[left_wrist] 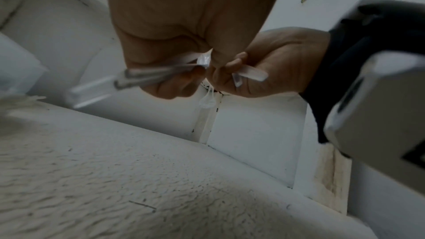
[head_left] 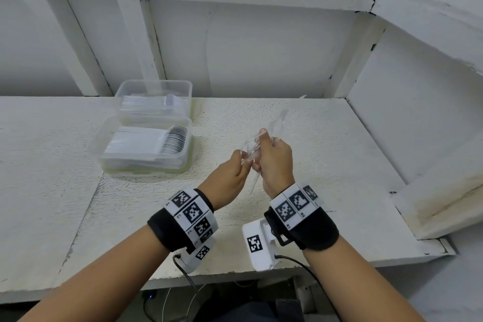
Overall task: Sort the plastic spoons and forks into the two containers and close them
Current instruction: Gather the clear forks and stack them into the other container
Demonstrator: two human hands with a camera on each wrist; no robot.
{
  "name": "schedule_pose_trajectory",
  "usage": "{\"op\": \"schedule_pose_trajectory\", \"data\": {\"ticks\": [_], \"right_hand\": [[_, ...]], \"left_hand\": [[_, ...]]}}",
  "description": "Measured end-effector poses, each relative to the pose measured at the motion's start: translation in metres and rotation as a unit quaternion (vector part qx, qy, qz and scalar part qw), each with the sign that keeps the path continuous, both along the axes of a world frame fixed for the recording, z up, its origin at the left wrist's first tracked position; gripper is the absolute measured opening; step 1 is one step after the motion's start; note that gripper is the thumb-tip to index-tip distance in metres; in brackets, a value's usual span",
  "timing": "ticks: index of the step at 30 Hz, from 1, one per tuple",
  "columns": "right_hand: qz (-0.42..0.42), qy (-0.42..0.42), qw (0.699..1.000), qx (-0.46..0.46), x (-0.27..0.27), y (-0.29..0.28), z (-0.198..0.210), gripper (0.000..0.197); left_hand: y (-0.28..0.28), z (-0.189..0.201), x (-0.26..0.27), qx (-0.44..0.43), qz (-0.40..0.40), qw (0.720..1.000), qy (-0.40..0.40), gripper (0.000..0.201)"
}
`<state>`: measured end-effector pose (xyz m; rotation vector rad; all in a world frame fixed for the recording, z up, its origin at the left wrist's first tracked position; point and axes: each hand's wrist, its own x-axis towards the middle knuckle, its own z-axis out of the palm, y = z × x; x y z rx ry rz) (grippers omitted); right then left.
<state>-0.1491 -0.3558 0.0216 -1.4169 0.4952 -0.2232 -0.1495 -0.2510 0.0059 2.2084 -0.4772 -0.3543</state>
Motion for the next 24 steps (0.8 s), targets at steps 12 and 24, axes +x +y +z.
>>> {"op": "schedule_pose_trajectory", "data": {"ticks": [12,24], "right_hand": [[0.180,-0.031,0.972,-0.150,-0.015,-0.015,0.007,0.027],[0.146,-0.057,0.987,-0.043,-0.021,-0.002,-0.014,0.018]], "left_hand": [[0.015,0.005,0.013,-0.181,0.125,0.956,0.193,0.023],[0.006,0.003,0.014,-0.359,0.154,0.881,0.268,0.025]]}}
